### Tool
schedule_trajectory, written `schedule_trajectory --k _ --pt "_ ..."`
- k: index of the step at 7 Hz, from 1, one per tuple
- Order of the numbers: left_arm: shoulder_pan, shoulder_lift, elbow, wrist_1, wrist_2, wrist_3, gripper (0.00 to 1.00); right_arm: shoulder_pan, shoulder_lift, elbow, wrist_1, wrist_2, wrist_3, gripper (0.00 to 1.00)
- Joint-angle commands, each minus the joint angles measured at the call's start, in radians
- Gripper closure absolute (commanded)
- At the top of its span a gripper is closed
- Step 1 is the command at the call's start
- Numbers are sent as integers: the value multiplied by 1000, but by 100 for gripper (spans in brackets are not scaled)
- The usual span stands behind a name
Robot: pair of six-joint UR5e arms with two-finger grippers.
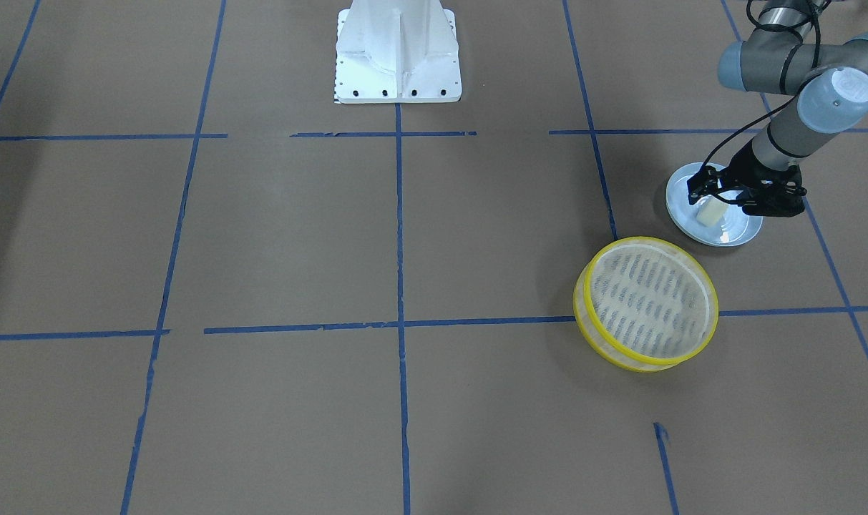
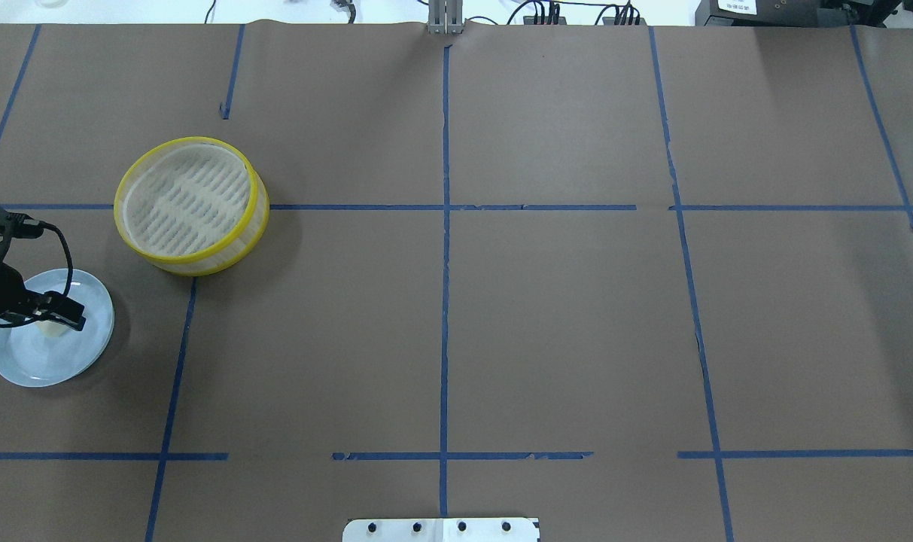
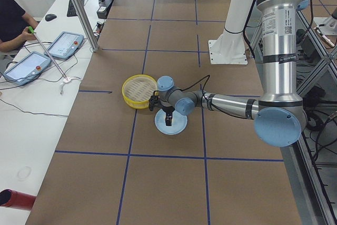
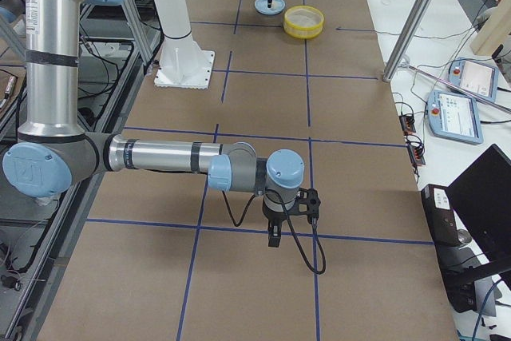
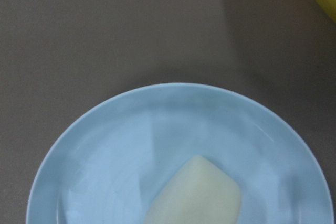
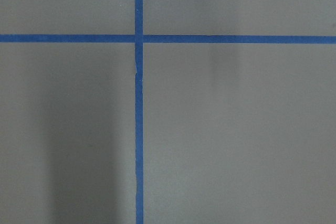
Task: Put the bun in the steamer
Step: 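Close the left gripper on the bun and lift it off the plate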
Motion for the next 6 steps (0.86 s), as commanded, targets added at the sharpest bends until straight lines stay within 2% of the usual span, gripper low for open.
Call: schedule_trajectory --k 1,6 --pt "1 -27 4 1 0 7 0 -1 0 0 0 0 0 0" --pt "1 -16 25 0 1 13 0 1 0 0 0 0 0 0"
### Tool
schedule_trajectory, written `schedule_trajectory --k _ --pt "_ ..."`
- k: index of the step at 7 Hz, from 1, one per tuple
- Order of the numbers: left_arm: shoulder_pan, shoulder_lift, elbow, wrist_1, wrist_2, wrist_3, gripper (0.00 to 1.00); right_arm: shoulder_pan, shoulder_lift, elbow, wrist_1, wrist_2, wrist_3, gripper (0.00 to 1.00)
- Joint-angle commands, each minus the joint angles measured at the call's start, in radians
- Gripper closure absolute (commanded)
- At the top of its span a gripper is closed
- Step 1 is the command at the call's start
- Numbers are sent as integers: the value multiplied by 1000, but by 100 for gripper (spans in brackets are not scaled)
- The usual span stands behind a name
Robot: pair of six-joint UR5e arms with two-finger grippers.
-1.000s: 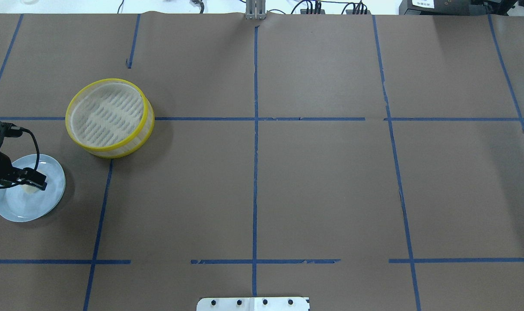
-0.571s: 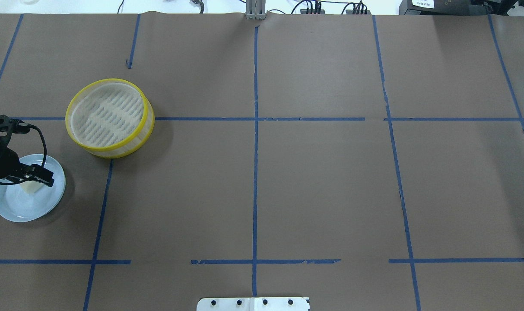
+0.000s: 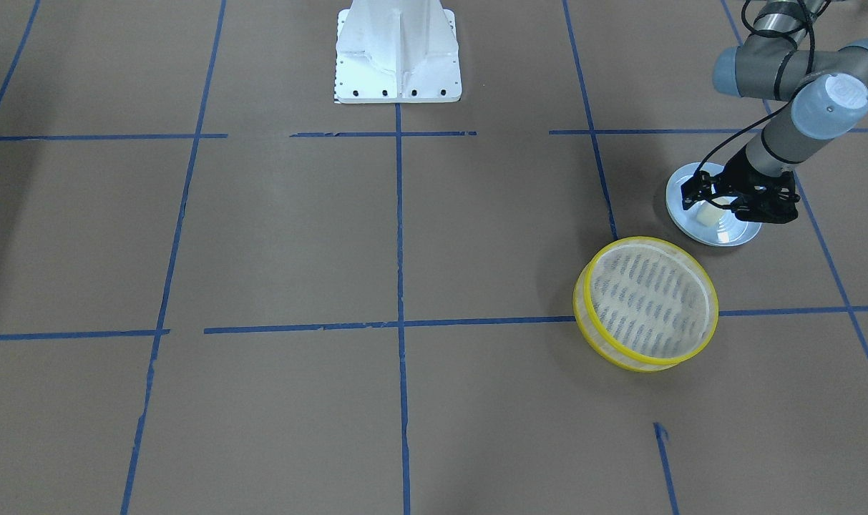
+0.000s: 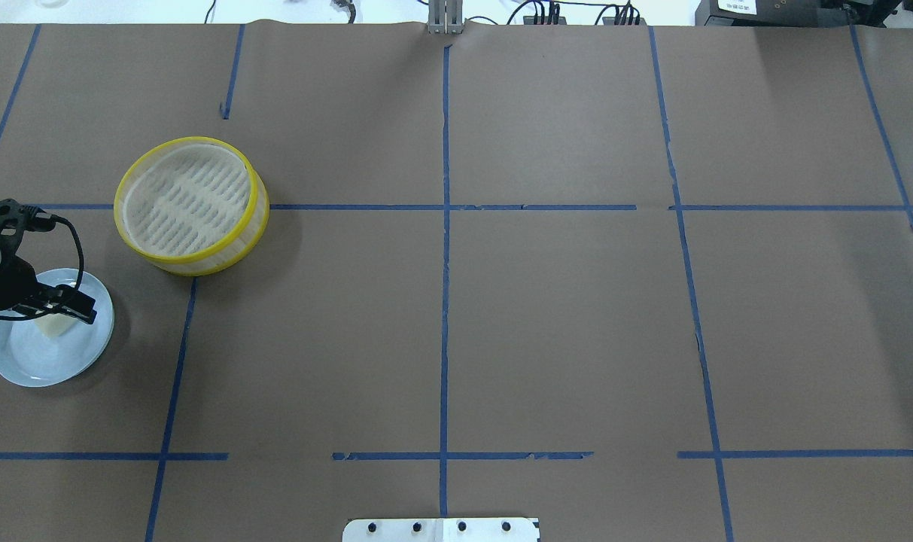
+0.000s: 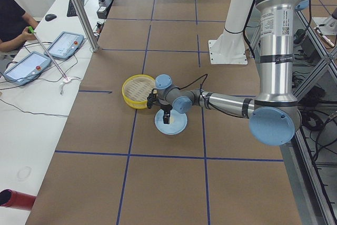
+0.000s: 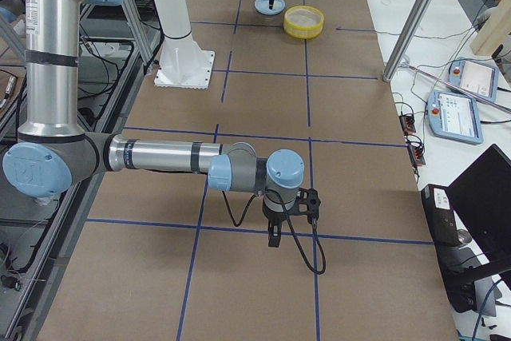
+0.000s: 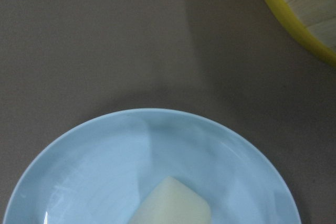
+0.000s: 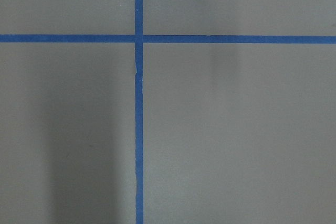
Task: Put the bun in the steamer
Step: 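Close the left gripper on the bun and lift it off the plate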
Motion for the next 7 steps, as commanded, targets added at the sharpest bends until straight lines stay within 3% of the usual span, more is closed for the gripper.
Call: schedule_trajectory --k 1,5,7 --pt "-2 9 4 -1 -1 29 1 -1 0 0 0 0 0 0" --pt "-5 12 -5 -1 -5 41 65 0 0 0 0 0 0 0" --pt "-6 13 -13 0 -9 43 76 0 0 0 0 0 0 0"
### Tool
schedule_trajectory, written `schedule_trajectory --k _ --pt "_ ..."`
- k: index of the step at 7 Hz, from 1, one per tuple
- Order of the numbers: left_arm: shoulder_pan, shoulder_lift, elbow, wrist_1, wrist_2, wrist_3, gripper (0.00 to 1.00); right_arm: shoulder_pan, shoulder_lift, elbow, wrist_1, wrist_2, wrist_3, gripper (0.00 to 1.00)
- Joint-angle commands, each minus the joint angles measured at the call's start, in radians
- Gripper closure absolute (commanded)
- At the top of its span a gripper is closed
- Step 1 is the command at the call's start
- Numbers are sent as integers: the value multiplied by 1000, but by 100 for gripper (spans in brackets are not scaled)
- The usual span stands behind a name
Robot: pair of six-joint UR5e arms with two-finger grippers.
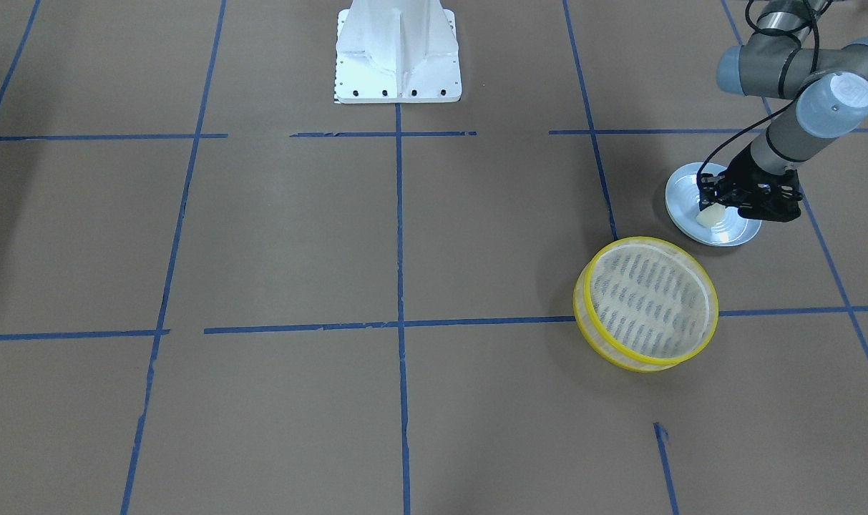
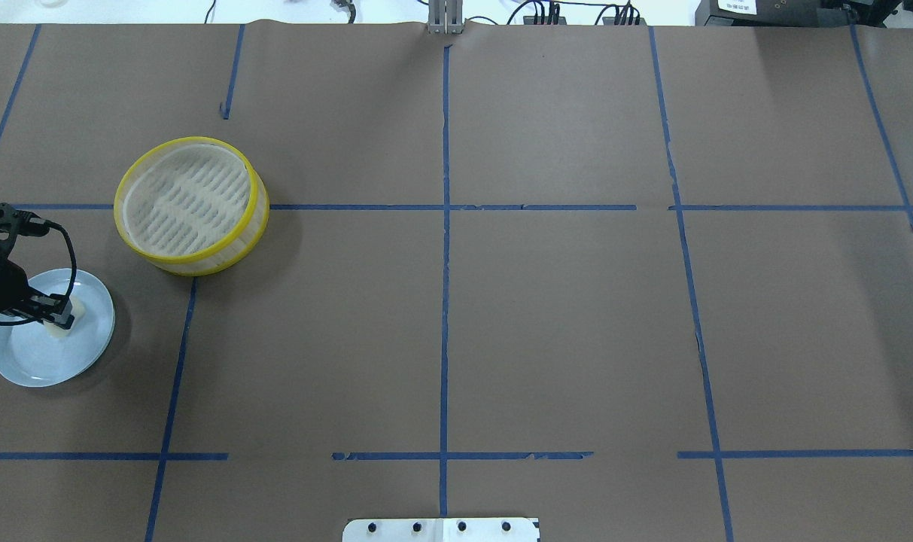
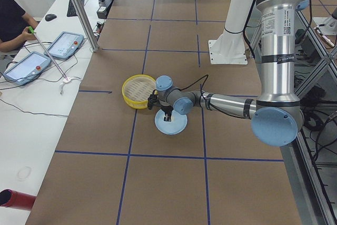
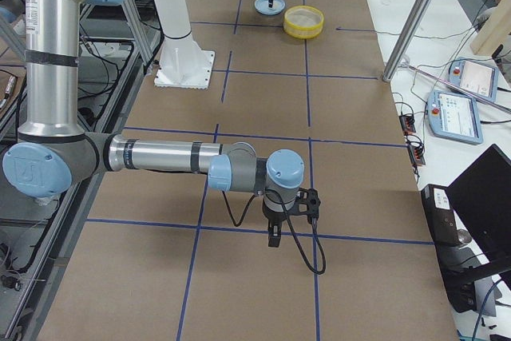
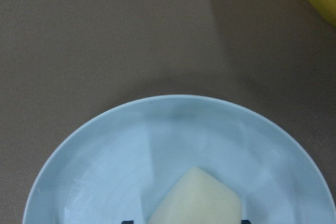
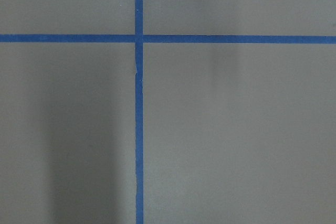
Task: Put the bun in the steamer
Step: 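Close the left gripper on the bun and lift it off the plate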
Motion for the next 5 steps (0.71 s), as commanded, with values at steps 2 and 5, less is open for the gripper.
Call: schedule_trajectory --k 2,5 --pt "-8 4 -25 4 -5 4 76 0 0 0 0 0 0 0" --pt "-126 85 -241 88 -50 21 76 0 0 0 0 0 0 0"
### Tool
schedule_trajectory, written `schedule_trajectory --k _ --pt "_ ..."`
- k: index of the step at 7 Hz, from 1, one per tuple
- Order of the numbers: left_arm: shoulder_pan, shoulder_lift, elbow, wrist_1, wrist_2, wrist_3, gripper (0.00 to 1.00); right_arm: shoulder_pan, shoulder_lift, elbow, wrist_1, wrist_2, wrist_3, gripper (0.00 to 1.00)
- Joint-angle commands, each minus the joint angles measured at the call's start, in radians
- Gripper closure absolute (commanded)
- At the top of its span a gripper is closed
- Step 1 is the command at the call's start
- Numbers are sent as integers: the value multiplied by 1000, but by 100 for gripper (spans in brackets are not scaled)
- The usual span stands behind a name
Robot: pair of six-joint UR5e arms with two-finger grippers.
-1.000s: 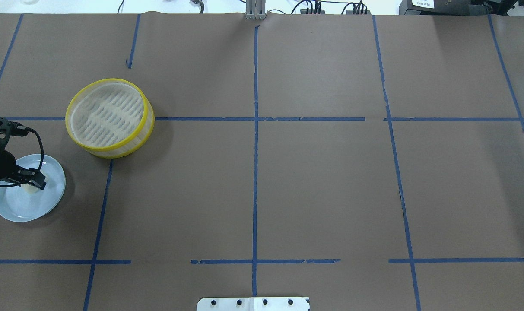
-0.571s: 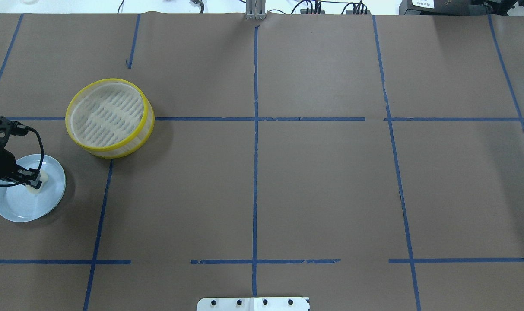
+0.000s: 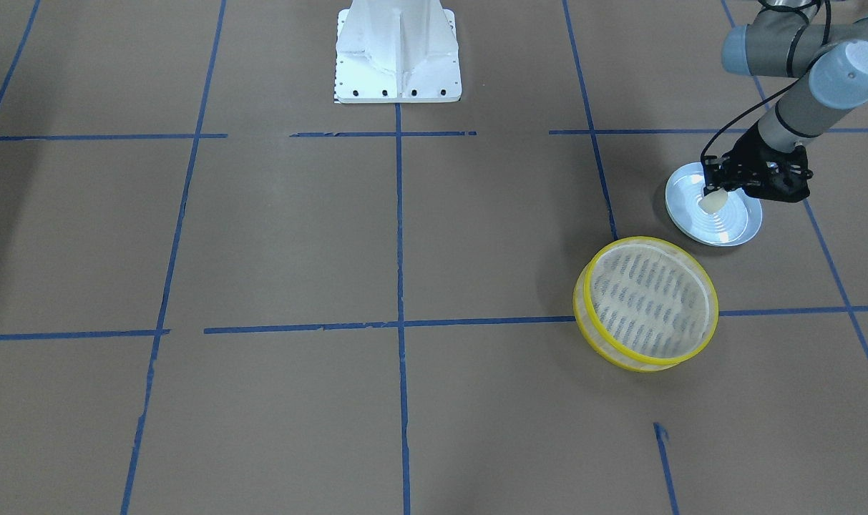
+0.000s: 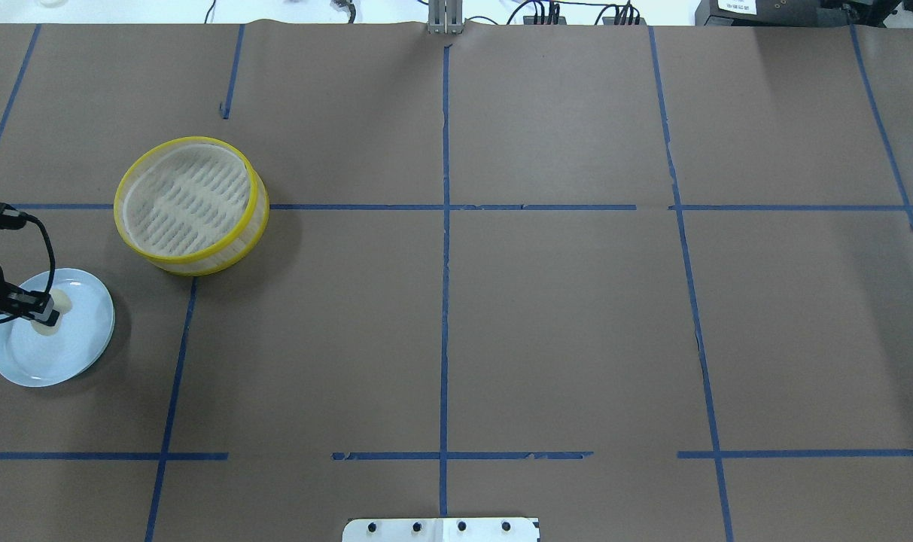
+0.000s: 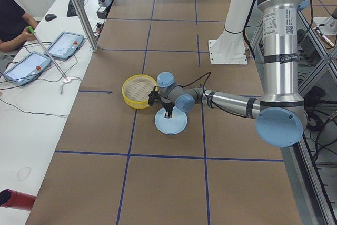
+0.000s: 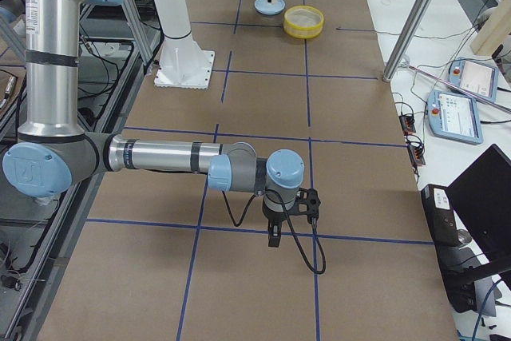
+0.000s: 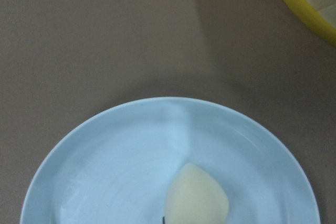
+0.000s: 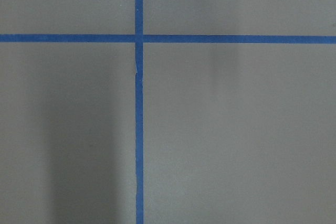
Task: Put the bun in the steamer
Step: 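Close the left gripper on the bun and lift it off the plate, then carry the bun with the left gripper over the yellow steamer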
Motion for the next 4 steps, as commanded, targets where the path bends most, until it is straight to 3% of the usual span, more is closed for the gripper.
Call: schedule_trajectory --k 1,2,4 --pt "-177 6 -144 163 -27 103 76 -1 0 0 0 0 0 0" --pt "-215 -62 -173 326 -27 148 76 -1 0 0 0 0 0 0" --pt "-226 -368 -149 700 -15 205 76 -1 0 0 0 0 0 0"
